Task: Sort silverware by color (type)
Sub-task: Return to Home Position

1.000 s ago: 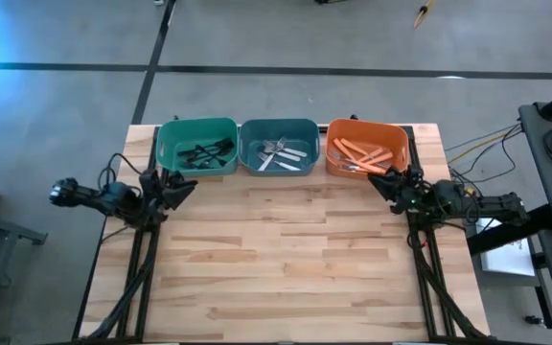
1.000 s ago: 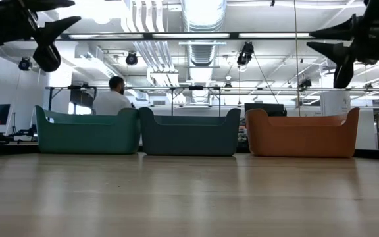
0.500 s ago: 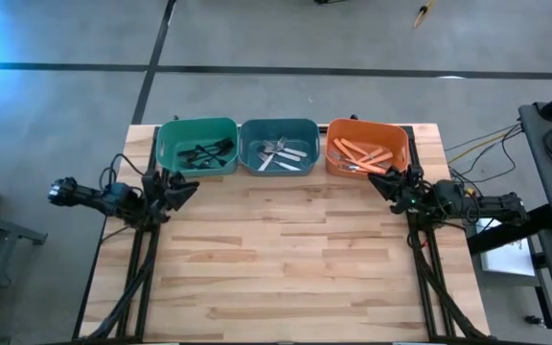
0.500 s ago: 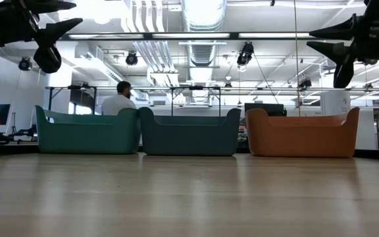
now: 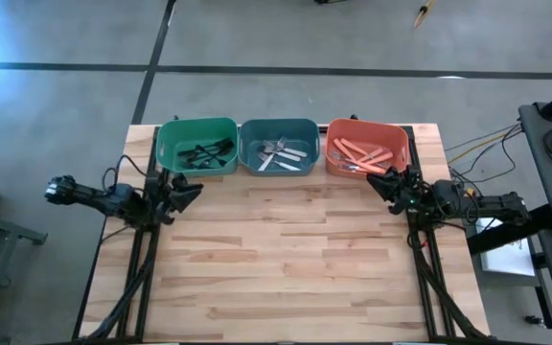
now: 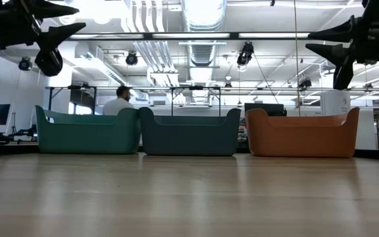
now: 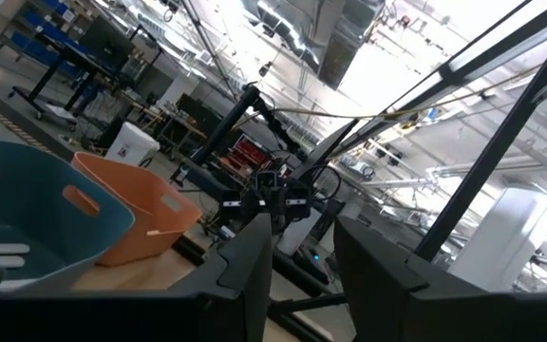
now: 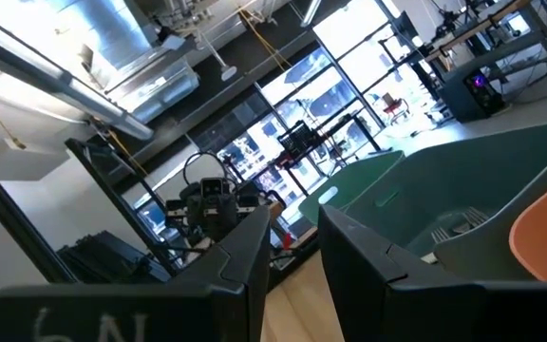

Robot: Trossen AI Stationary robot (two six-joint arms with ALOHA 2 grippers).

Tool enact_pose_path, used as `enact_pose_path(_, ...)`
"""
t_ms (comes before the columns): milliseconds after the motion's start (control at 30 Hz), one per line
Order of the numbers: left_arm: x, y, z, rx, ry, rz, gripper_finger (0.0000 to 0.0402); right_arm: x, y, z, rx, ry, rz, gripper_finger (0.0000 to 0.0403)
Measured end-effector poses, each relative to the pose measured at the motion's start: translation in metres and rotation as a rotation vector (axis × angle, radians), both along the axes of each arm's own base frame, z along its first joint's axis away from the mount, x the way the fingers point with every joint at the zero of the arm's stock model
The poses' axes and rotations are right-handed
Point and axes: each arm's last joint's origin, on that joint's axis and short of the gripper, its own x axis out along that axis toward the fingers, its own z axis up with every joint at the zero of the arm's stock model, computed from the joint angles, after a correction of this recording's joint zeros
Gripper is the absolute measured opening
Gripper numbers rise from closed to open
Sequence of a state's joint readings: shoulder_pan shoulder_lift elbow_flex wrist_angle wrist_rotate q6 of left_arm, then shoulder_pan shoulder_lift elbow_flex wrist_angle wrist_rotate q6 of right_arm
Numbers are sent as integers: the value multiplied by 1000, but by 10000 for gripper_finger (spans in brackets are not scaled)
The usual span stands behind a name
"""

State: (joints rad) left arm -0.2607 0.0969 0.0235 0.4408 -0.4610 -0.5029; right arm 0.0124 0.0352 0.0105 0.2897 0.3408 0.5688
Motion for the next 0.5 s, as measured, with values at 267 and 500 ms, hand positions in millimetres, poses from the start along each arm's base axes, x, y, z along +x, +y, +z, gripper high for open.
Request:
enact_pose_path(267, 3, -1, -3, 9, 34, 0, 101, 0, 0, 0, 0, 2, 0, 84)
enact_pose_path(500, 7, -2, -5, 18, 67, 0, 101, 0, 0, 0, 0, 2, 0, 84)
